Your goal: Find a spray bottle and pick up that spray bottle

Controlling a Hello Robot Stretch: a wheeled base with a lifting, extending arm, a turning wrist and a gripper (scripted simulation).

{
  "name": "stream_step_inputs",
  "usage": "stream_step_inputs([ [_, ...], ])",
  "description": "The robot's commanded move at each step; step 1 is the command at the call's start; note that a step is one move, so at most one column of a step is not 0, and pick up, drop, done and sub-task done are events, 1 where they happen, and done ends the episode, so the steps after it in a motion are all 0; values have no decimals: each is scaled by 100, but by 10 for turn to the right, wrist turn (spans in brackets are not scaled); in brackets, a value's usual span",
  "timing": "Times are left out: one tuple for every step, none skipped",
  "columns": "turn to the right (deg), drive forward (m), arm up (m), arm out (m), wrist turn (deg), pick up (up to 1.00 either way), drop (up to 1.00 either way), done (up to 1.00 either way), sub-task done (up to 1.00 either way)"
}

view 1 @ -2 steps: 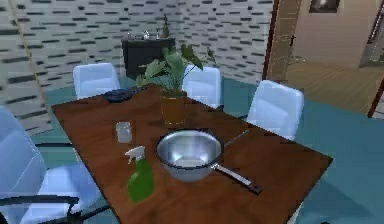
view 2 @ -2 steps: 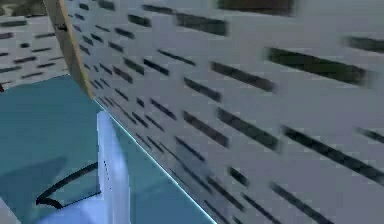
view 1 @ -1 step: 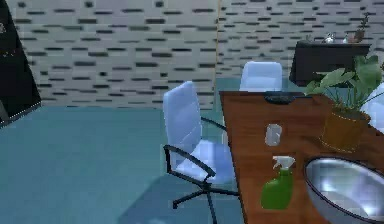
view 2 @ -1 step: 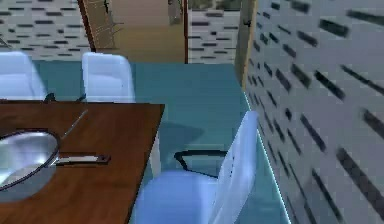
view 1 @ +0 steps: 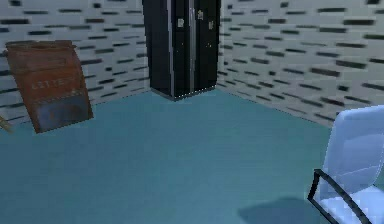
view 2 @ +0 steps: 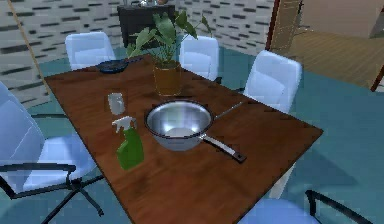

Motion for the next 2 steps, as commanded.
stream_step_inputs([
  [-150, 0, 0, 0, 0, 0, 0, 0, 0],
  [0, 0, 50, 0, 0, 0, 0, 0, 0],
])
